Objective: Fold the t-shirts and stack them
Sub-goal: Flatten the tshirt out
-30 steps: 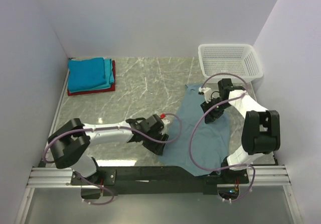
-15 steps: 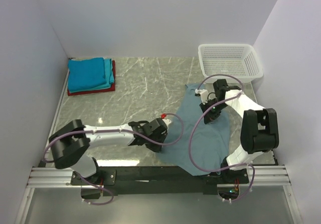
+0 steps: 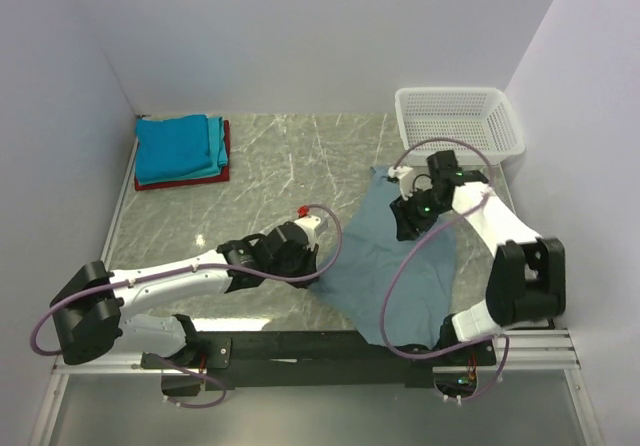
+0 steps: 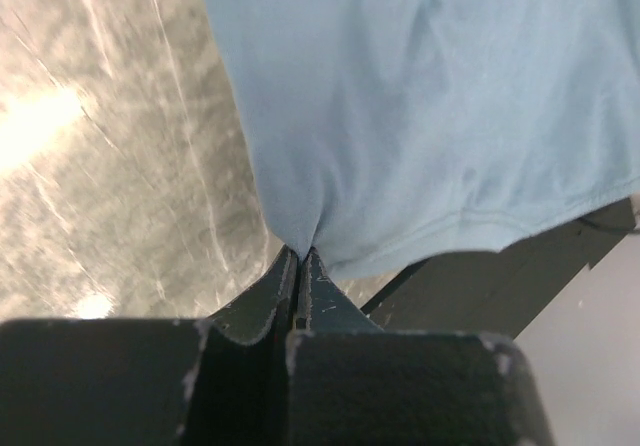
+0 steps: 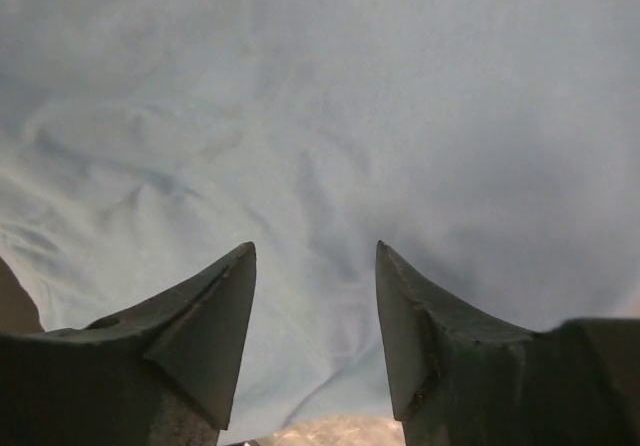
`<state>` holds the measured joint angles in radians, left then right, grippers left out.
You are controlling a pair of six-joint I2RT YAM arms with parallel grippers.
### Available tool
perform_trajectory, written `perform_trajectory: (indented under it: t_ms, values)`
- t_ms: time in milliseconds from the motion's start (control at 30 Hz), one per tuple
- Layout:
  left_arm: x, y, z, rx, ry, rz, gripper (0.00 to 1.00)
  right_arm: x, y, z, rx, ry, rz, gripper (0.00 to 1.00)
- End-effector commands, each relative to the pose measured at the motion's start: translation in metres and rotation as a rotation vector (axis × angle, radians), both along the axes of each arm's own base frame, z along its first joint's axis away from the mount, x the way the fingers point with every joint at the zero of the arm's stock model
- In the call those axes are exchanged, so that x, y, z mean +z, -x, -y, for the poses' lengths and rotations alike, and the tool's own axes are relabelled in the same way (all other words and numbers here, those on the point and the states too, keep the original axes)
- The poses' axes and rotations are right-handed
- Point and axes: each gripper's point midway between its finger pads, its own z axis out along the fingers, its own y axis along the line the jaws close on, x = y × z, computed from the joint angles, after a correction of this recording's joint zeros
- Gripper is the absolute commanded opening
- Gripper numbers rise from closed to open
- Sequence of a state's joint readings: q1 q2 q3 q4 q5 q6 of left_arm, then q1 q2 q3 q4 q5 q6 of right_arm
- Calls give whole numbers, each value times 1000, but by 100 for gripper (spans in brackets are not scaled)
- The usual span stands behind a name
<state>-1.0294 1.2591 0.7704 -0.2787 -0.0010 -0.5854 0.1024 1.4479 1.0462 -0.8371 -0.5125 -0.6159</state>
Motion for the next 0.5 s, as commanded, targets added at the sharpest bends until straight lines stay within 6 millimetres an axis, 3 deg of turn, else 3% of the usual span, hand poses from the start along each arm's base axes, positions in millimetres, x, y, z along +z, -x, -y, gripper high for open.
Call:
perform_trajectory:
  t_ms: [0,167,267,300,400,467]
  values:
    - [-5,8,6,-39,35,-36,1,-25,-25,-1,-39,101,-19,60]
    - [-16,13,3,-27,46,-60,1,-65,-37,-9,-38,265,-96,59]
    - [-19,13,-1,-14,54,-59,1,-79,-31,-13,-36,278,-123,42]
    - [-19,12,-2,-7,56,-55,1,-80,-28,-13,-31,280,-130,25]
    - [-17,2,-11,35,52,-29,0,-64,-31,-19,-16,243,-90,0]
    - [-7,-9,-19,82,60,3,0,-38,-40,-28,-6,204,-55,0]
